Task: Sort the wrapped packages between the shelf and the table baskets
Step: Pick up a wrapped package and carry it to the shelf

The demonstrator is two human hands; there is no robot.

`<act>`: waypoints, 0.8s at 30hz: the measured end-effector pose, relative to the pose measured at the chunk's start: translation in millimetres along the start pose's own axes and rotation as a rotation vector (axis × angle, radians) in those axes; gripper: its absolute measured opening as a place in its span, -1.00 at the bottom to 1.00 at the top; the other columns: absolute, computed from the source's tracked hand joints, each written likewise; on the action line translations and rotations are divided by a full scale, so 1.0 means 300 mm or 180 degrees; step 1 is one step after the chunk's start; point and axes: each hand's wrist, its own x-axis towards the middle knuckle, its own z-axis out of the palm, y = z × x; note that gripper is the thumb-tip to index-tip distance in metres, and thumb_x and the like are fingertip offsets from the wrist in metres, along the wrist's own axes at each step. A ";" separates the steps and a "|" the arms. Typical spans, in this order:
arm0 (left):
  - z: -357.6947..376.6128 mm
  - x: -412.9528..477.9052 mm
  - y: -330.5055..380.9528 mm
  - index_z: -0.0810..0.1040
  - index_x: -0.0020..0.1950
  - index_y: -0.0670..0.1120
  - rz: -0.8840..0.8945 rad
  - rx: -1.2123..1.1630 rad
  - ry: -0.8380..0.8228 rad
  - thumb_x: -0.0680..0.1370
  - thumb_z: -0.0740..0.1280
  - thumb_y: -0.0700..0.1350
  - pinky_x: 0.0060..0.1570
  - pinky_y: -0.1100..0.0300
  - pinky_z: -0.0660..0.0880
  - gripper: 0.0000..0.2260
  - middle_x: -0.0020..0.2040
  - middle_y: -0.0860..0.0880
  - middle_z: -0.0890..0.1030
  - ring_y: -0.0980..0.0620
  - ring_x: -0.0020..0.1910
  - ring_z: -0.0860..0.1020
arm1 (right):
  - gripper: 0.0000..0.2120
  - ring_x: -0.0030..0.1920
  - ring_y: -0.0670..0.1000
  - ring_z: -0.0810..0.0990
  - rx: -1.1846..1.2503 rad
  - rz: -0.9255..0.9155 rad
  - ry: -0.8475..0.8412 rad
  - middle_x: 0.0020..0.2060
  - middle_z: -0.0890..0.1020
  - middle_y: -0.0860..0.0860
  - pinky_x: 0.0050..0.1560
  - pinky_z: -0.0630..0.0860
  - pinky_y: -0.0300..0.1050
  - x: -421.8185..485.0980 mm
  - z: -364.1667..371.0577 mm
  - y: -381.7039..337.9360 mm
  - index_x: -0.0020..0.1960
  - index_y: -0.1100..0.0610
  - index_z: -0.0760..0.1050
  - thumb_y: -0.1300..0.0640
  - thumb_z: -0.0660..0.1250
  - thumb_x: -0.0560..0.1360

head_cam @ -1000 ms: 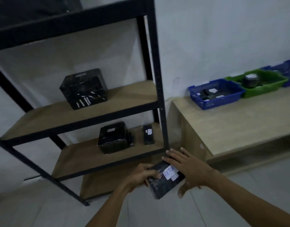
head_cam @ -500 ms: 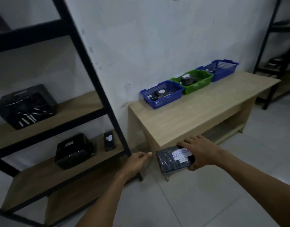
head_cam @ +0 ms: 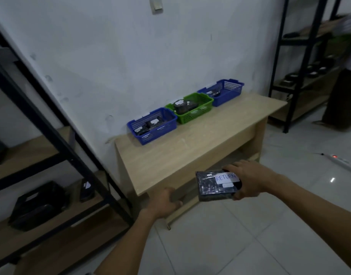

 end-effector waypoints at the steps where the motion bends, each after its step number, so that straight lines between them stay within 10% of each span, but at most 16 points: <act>1: 0.004 0.045 0.029 0.29 0.48 -0.10 -0.0011 0.0038 0.0048 0.55 0.34 0.10 0.29 0.19 0.33 -0.43 0.46 -0.06 0.34 -0.04 0.40 0.35 | -0.07 0.32 0.02 0.37 0.0024 0.0039 -0.0022 0.38 0.37 -0.03 0.30 0.30 -0.07 0.010 0.000 0.051 0.49 -0.04 0.10 -0.34 0.40 0.28; 9: -0.010 0.530 0.262 0.10 0.56 -0.01 0.0274 0.0507 0.0472 0.54 0.32 0.11 0.51 -0.01 0.04 -0.32 0.59 -0.07 0.03 -0.06 0.56 0.01 | -0.09 0.27 0.01 0.40 0.0048 0.0305 -0.0091 0.35 0.41 -0.05 0.26 0.34 -0.08 0.210 -0.016 0.451 0.48 -0.05 0.13 -0.33 0.41 0.28; 24: -0.105 1.359 0.647 0.03 0.57 -0.06 0.0523 0.0688 0.0230 0.55 0.30 0.13 0.49 -0.03 0.00 -0.29 0.60 -0.09 -0.04 -0.05 0.57 -0.05 | -0.05 0.24 0.01 0.43 0.0130 0.0463 -0.0008 0.34 0.42 -0.04 0.24 0.36 -0.11 0.711 -0.110 1.096 0.51 -0.05 0.09 -0.34 0.40 0.27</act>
